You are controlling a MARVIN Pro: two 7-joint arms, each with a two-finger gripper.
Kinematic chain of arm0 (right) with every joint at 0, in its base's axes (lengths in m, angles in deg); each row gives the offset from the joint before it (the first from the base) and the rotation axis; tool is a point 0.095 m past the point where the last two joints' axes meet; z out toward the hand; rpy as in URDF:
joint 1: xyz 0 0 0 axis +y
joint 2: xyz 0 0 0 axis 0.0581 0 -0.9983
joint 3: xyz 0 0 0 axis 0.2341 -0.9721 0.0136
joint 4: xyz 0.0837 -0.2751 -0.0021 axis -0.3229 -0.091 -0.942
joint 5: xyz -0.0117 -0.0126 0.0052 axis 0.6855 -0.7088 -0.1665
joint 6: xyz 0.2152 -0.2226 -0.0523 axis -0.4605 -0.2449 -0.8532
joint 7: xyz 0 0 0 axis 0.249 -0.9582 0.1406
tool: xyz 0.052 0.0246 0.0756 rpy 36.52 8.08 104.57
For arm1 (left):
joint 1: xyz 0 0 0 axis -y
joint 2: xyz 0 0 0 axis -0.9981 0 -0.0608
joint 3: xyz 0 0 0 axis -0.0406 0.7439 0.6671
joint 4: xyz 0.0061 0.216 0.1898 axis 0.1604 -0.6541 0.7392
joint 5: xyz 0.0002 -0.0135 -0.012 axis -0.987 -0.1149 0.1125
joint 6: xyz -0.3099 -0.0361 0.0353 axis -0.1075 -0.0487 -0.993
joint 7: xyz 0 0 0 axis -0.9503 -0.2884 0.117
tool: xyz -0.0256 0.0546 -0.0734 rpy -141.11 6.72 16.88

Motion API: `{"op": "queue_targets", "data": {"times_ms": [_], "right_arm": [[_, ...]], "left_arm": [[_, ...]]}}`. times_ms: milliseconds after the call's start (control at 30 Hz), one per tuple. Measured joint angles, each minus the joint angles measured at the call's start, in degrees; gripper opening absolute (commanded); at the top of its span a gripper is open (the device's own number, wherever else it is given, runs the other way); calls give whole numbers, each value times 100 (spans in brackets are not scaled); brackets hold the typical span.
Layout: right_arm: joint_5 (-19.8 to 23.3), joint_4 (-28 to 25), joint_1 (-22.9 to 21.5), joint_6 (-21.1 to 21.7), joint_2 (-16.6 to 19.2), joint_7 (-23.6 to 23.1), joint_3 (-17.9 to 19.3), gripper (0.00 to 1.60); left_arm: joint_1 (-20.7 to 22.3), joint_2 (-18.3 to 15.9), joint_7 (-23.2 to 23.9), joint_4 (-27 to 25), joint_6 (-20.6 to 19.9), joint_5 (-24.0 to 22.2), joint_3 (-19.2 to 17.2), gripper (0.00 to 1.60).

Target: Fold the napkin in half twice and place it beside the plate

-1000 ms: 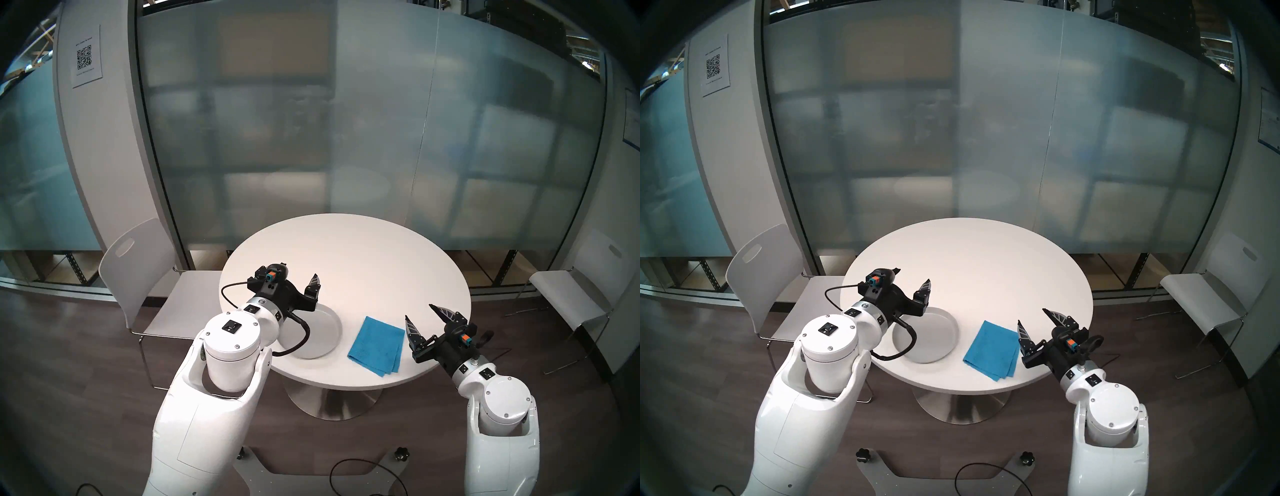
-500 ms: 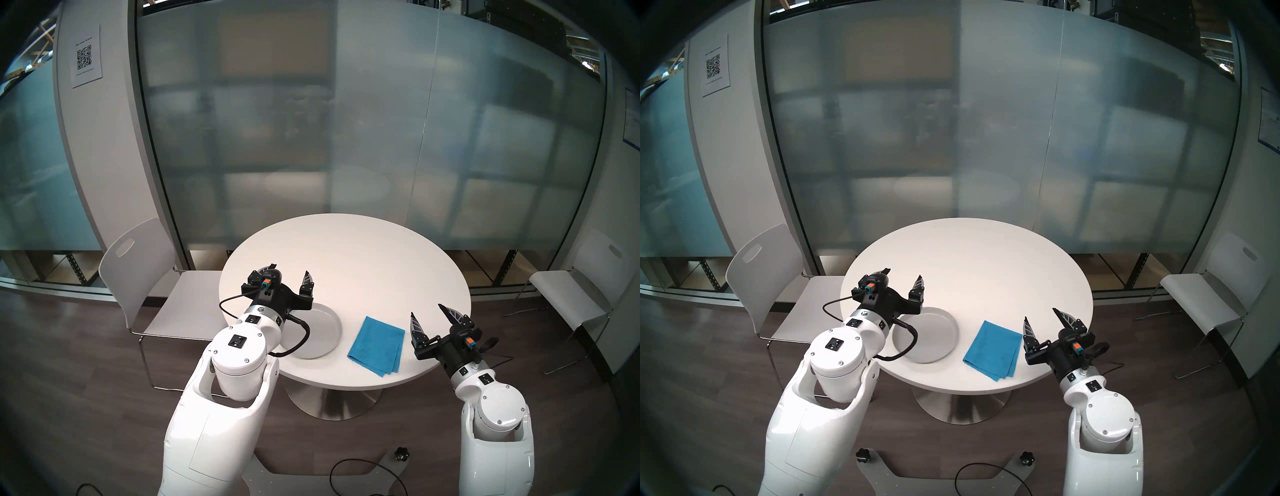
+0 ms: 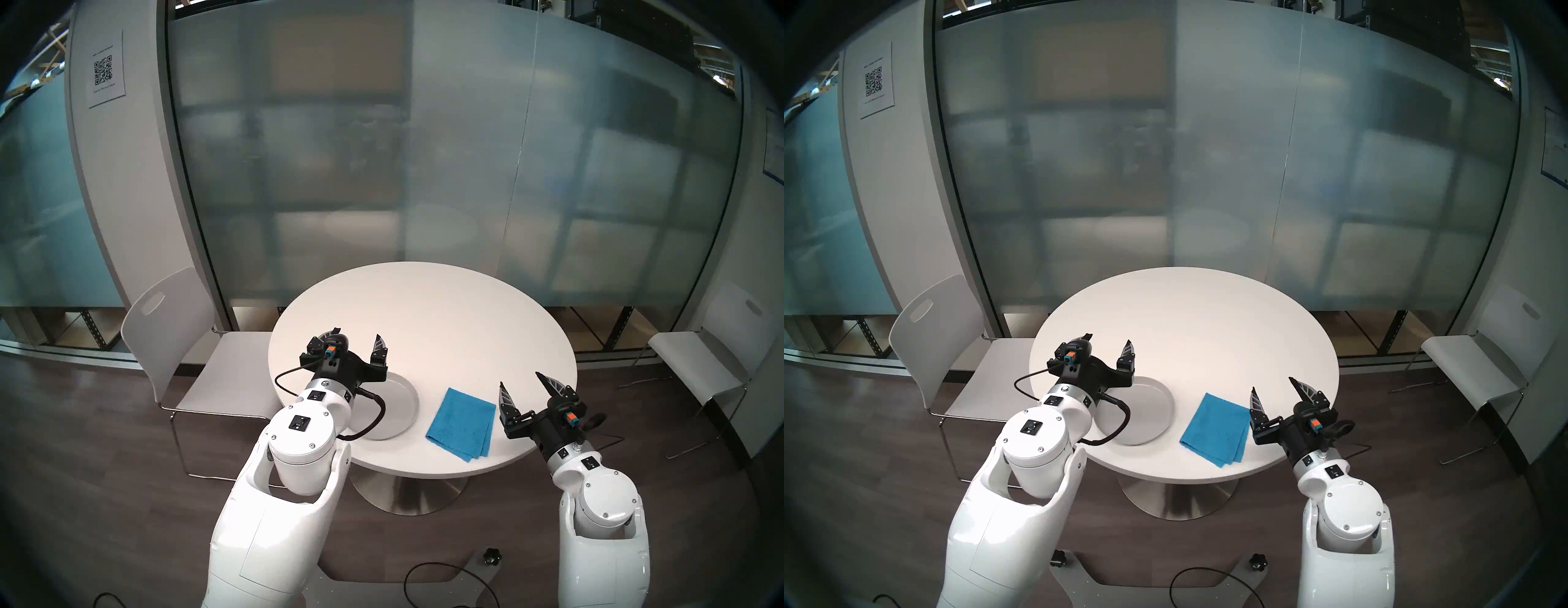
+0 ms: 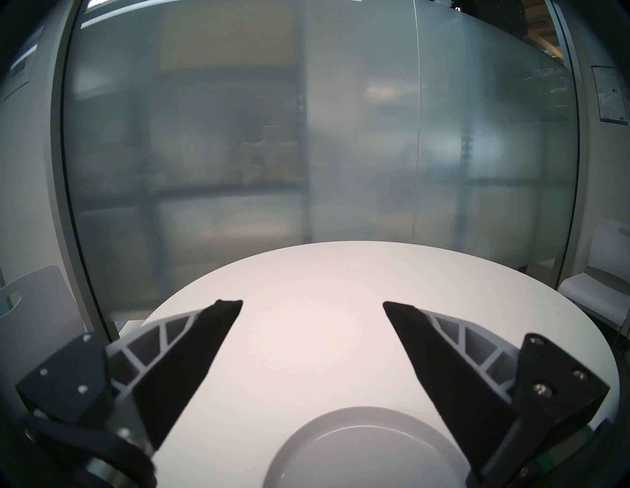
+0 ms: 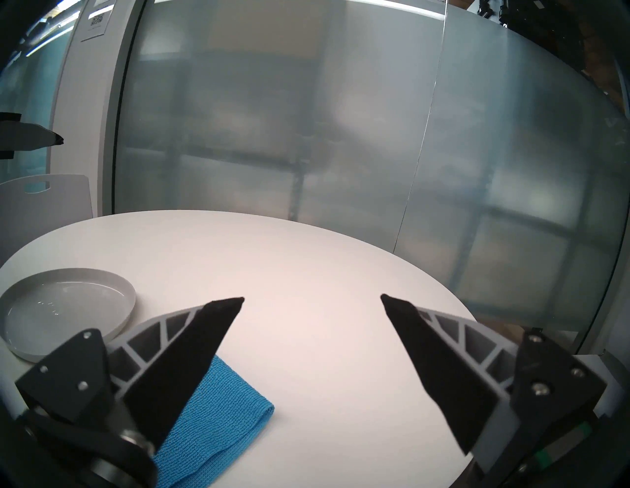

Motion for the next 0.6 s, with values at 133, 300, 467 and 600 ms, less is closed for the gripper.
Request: {"op": "queue_targets", "data": {"times_ms": [133,300,467,600], "right_arm": [[11,7,-11,0,12,0,-3,160],[24,14,-19,0,25,0,-7,160],[29,17,-23,0,34,0,-10,160],[32,18,-24,0,40,0,-12,160]], "left_arm": [[4,0,-32,6,6,-17,13,160],[10,-1,-67,10,9,-25,30,160],[13,-5,-86,12,10,-30,42,160],[16,-9,-99,12,11,-35,47,160]]}}
